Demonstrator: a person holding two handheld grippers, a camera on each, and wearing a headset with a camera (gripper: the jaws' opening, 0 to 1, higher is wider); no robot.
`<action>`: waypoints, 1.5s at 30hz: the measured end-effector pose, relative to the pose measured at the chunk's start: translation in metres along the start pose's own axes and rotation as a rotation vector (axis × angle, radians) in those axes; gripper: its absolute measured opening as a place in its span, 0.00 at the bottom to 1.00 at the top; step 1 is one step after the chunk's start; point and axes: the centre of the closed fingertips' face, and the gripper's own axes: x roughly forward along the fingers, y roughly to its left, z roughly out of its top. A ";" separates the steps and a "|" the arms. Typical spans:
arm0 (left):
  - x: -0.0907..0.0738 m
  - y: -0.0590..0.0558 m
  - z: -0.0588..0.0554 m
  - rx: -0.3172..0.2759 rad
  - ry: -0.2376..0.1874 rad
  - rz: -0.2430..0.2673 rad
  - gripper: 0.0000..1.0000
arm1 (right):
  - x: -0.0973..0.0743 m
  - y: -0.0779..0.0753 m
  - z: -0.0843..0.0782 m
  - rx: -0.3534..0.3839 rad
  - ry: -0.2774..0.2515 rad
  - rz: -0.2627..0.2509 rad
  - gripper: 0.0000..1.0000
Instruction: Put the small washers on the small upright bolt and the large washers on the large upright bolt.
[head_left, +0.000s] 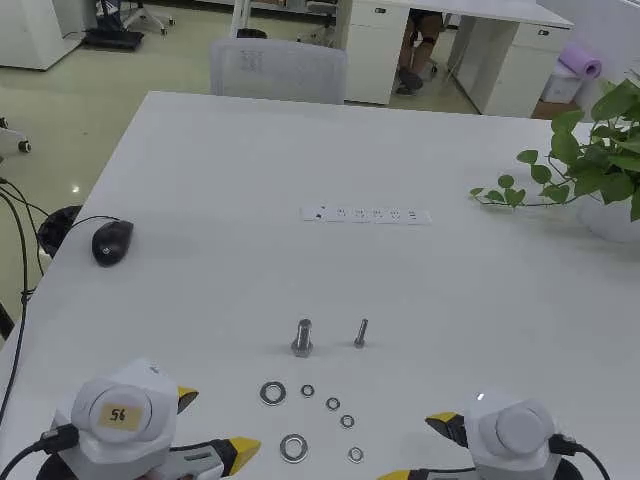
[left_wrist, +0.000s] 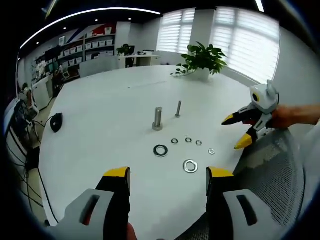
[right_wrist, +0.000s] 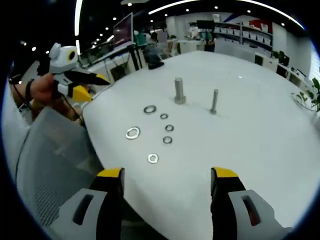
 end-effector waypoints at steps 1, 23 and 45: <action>0.000 0.000 0.000 0.001 0.000 0.000 0.61 | 0.000 0.000 0.000 0.000 -0.001 0.000 0.71; -0.002 -0.004 0.001 0.022 -0.001 -0.009 0.61 | -0.004 -0.003 0.001 -0.001 -0.008 -0.015 0.71; -0.001 -0.001 0.002 0.040 0.006 -0.013 0.61 | -0.003 -0.006 0.005 -0.005 -0.012 -0.013 0.70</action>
